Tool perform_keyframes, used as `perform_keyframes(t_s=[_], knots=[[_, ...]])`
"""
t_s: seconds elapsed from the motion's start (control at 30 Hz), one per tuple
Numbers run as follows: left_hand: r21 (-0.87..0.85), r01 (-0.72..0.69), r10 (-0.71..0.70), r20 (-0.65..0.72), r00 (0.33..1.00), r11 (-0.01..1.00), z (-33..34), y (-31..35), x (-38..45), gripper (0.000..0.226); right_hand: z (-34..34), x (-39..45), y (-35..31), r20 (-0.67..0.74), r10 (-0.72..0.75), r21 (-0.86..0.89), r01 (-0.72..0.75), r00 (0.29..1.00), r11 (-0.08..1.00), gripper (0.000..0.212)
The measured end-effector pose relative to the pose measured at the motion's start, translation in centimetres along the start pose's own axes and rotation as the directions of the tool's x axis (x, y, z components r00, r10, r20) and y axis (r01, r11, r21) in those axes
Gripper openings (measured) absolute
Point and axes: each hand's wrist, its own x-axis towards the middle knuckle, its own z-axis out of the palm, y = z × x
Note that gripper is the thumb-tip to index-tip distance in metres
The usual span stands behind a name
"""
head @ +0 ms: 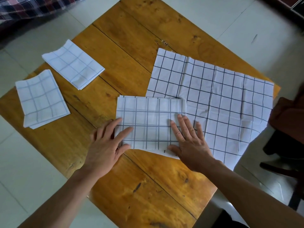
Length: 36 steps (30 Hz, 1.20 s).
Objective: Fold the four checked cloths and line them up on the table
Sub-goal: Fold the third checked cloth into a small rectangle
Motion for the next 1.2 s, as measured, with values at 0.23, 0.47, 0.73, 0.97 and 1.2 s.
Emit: perform_keyframes(t_s=[0.23, 0.47, 0.73, 0.97, 1.2], knots=[[-0.036, 0.018, -0.019, -0.005, 1.000, 0.999, -1.2, 2.9, 1.2, 0.042, -0.1, 0.0, -0.1, 0.000, -0.002, 0.016, 0.002, 1.000, 1.000, 0.079], [-0.205, -0.116, 0.118, -0.004, 0.993, 0.972, 0.0, 9.8, 4.7, 0.043, -0.4, -0.1, -0.2, 0.007, 0.008, 0.026, -0.008, 1.000, 1.000, 0.083], [-0.062, -0.194, 0.198, 0.077, 0.977, 0.979, 2.5, 10.4, 5.4, 0.065, -2.3, 1.1, -0.2, 0.026, 0.003, 0.086, -0.005, 1.000, 0.996, 0.096], [-0.116, -0.241, 0.247, 0.039, 0.968, 0.964, 2.9, 9.8, 5.4, 0.065, -4.5, 5.2, 2.0, 0.111, -0.026, 0.028, 0.023, 0.994, 0.999, 0.147], [-0.125, -0.236, 0.241, 0.029, 0.970, 0.964, 2.9, 9.8, 5.5, 0.064, -4.6, 5.0, 2.3, 0.094, -0.051, 0.008, 0.050, 0.994, 0.999, 0.143]])
